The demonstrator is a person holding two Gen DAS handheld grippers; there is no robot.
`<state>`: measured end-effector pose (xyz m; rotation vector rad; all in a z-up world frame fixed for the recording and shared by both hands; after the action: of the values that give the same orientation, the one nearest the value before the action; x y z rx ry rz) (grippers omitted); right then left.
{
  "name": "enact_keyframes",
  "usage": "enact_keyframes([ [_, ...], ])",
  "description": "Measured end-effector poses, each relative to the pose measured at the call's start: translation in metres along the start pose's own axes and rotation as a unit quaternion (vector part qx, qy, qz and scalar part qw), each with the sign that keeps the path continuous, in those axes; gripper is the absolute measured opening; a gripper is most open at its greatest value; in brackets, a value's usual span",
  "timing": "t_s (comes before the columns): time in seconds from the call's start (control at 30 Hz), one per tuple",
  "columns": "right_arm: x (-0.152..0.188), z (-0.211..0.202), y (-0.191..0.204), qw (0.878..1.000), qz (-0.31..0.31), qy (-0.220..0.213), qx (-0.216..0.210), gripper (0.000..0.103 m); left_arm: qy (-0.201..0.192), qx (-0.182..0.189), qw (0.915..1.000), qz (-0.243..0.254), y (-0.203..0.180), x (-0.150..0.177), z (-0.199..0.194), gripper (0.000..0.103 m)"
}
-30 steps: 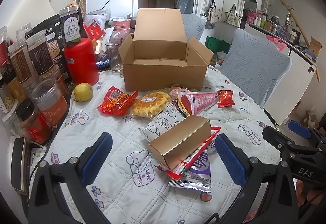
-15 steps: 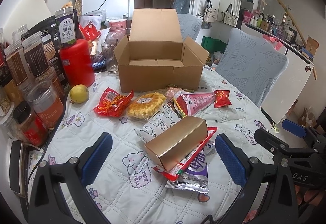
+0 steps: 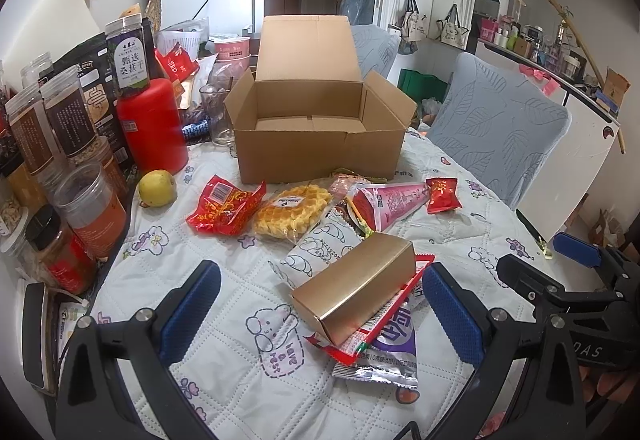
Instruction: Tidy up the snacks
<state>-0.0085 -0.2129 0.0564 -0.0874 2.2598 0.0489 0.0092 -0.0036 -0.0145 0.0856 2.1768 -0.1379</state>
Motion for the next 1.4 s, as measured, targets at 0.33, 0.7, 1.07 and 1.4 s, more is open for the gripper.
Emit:
enact_keyframes([
  [0.33,0.003,0.014,-0.002,1.000,-0.001,0.011,-0.004,0.103,0.020,0.023,0.9995,-0.008,0.005,0.001,0.015,0.103],
  [0.7,0.012,0.034,-0.008,0.999,0.006,0.029,-0.021,0.103,0.056,0.072,0.9958,0.004,0.005,0.008,0.046,0.093],
  [1.07,0.016,0.061,-0.014,0.998,0.010,0.059,-0.032,0.103,0.112,0.141,0.9836,0.004,-0.004,0.013,0.084,0.074],
  [1.4,0.020,0.072,-0.018,0.997,0.014,0.071,-0.029,0.103,0.150,0.172,0.9716,0.064,-0.025,0.021,0.098,0.072],
])
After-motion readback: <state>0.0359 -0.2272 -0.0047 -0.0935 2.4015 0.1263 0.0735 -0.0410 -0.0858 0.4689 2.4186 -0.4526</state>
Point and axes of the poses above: each gripper's, at about its wrist camera, not at the fingertips, and z roughly the way its jaws point, y to its left, x to its underside, the point moved 3 cm from there along z, roughly the way its jaws point, and after that the axes turned 8 degrees about -y, right-handed, at the moved point
